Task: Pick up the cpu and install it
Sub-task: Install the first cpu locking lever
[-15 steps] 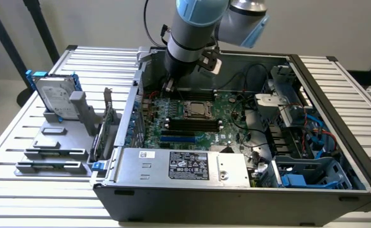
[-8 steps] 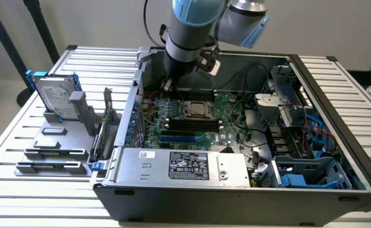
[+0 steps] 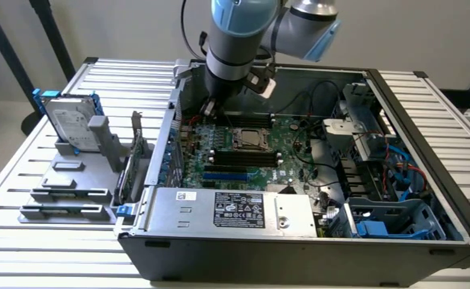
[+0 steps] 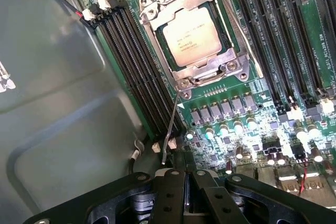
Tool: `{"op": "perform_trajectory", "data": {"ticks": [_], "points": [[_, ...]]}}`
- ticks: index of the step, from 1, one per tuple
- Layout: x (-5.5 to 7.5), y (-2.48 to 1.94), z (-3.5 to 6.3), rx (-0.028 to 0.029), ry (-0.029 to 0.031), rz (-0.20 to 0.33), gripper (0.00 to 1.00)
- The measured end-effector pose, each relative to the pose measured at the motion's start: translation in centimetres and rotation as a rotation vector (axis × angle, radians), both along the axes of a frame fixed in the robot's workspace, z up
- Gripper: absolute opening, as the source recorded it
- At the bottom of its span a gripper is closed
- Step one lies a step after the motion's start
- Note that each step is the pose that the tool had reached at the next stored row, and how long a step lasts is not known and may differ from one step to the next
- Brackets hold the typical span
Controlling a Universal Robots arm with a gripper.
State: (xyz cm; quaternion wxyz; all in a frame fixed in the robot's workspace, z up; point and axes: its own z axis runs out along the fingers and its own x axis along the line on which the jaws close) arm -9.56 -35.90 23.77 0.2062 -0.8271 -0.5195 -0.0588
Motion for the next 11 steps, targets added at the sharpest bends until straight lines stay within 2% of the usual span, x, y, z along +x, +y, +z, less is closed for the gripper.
{"op": "perform_trajectory", "data": {"ticks": [3,8,11], "points": [[-0.03,0.02,-0.32,0.0078,0.0000,-0.018,0.11],[-0.04,0.06,-0.56,0.0242,0.0000,-0.047,0.11],[-0.05,0.11,-0.57,0.0275,-0.0004,-0.061,0.11]]}}
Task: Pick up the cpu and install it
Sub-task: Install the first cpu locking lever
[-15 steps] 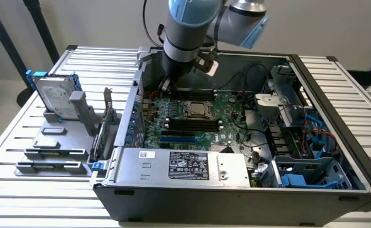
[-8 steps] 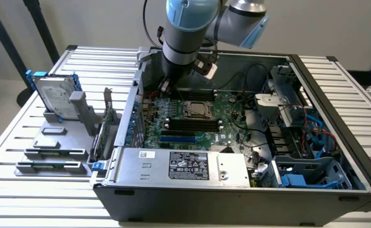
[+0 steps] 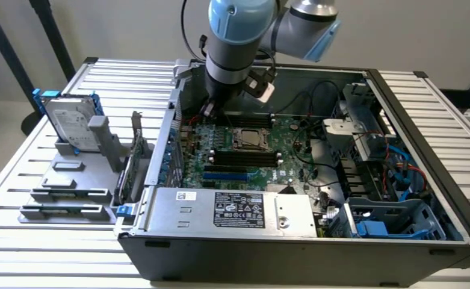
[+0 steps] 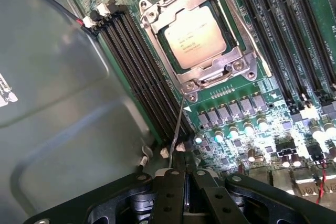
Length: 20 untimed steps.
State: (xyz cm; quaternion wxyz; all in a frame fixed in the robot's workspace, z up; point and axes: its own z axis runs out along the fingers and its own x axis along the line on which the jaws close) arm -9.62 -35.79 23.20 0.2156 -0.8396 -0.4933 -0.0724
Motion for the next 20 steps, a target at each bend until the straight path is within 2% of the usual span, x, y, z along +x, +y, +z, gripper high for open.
{"op": "perform_trajectory", "data": {"ticks": [7,11,14,20], "points": [[-0.20,0.05,0.06,0.0013,-0.0002,-0.038,0.11],[-0.20,0.07,0.15,0.0014,-0.0075,-0.070,0.11],[-0.19,0.12,0.16,0.0023,-0.0203,-0.085,0.11],[0.04,0.22,0.21,0.0052,-0.0547,-0.096,0.11]]}}
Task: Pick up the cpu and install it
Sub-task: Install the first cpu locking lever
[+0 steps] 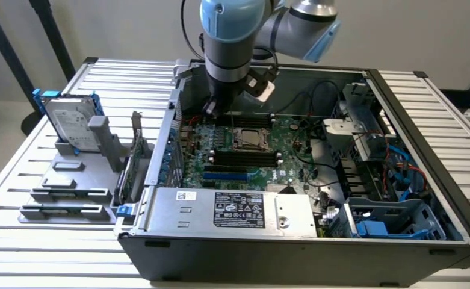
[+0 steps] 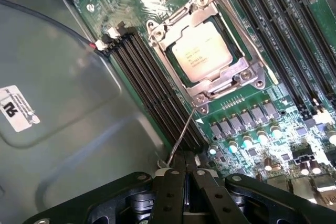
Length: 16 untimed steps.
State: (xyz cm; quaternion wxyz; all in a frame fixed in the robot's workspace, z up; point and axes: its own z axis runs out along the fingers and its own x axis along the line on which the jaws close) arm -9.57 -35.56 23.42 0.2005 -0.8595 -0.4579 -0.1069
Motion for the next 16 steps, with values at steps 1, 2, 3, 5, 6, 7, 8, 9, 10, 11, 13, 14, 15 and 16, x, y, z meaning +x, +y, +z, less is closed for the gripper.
{"op": "perform_trajectory", "data": {"ticks": [1,2,3,5,6,7,8,9,10,11,13,14,15,16], "points": [[0.1,0.01,0.01,0.0002,-0.0046,-0.001,0.11],[0.3,0.01,0.02,0.0004,-0.0083,-0.001,0.11],[0.5,0.00,0.02,0.0008,-0.0103,-0.001,0.11],[1.3,0.00,0.02,0.0021,-0.0129,-0.001,0.11],[1.7,0.00,0.02,0.0025,-0.0136,-0.001,0.11],[2.2,0.00,0.00,0.0025,-0.0138,-0.001,0.11],[2.6,0.00,-0.05,0.0024,-0.0138,-0.001,0.11],[2.8,0.00,-0.18,0.0028,-0.0140,-0.001,0.11],[3.0,0.00,-0.37,0.0026,-0.0140,-0.001,0.11],[3.0,0.00,-0.55,0.0026,-0.0140,-0.001,0.11],[3.0,0.04,-0.90,-0.0001,-0.0140,-0.001,0.11],[3.0,0.08,-1.04,-0.0032,-0.0140,-0.001,0.11],[3.0,0.13,-1.18,-0.0068,-0.0140,-0.001,0.11],[3.0,0.21,-1.30,-0.0112,-0.0140,-0.001,0.11]]}}
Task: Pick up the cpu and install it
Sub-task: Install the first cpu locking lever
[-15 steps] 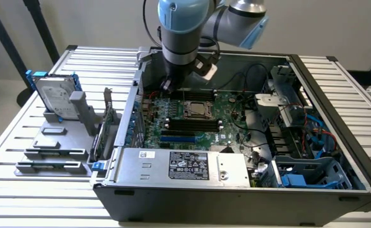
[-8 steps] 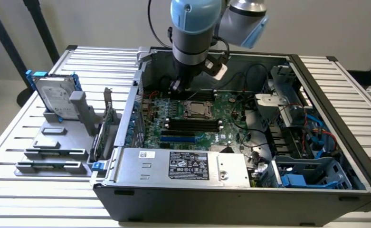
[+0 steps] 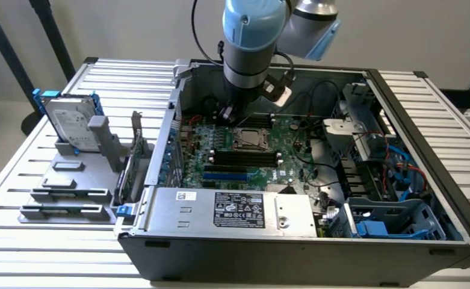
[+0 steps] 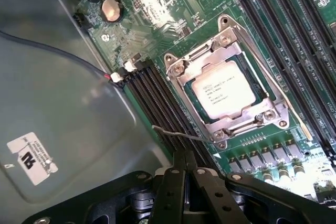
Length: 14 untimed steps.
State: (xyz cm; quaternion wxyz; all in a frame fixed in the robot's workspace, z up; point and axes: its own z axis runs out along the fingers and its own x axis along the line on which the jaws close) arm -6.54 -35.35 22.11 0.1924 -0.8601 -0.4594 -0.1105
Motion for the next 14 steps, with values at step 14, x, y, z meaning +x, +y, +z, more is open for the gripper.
{"op": "perform_trajectory", "data": {"ticks": [14], "points": [[-0.1,1.17,-1.43,-0.0790,0.0000,0.000,0.11]]}}
